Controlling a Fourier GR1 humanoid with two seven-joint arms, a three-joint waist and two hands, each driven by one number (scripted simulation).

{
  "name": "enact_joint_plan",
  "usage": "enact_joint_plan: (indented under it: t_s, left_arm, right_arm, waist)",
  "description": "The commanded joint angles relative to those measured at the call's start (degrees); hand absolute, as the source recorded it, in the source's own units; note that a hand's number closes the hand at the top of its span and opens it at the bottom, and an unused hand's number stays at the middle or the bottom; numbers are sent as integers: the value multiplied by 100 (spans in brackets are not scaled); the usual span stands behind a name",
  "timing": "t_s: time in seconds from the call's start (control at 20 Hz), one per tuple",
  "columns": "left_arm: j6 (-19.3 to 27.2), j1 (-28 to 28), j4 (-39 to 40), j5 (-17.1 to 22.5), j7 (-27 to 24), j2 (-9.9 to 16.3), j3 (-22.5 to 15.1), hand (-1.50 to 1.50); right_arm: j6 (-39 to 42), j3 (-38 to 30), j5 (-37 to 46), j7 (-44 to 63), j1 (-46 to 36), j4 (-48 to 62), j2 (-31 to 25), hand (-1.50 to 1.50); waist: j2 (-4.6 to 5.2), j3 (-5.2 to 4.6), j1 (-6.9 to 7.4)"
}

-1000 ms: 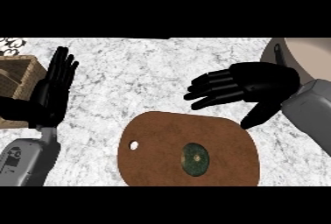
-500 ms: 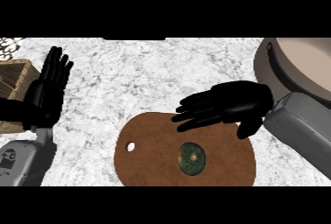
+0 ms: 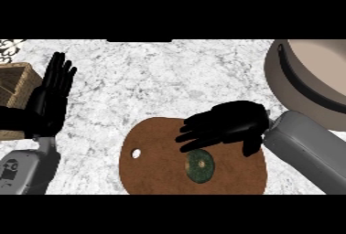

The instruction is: Pick the squash from the cutting board and place it in the pot

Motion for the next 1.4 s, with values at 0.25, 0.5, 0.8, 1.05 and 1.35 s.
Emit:
enact_joint_plan:
  t_s: [0.25, 0.5, 0.8, 1.05, 1.35]
  left_arm:
    - [-26, 117, -284, -158, 169, -100, 99, 0]
    - [-338, -20, 256, -175, -190, -154, 326, 0]
    - [-239, -224, 178, -271, 67, -256, 356, 0]
    - [-302, -524, 428, -342, 181, -311, 435, 0]
    - [-352, -422, 285, -385, 278, -297, 478, 0]
  right_arm:
    - [373, -374, 267, -508, 263, -121, 338, -150]
    - [-2, -326, 1117, -96, 784, -198, 590, -150]
    - [51, -101, 1648, 470, 898, -19, 1461, -150]
    - [60, -370, 1936, -81, 816, 376, 1619, -150]
    - [-366, -38, 2341, -225, 1282, 879, 1901, -150]
  waist:
    - [-7, 1, -5]
    - [1, 0, -33]
    - [-1, -1, -33]
    - [6, 0, -33]
    - [16, 1, -20]
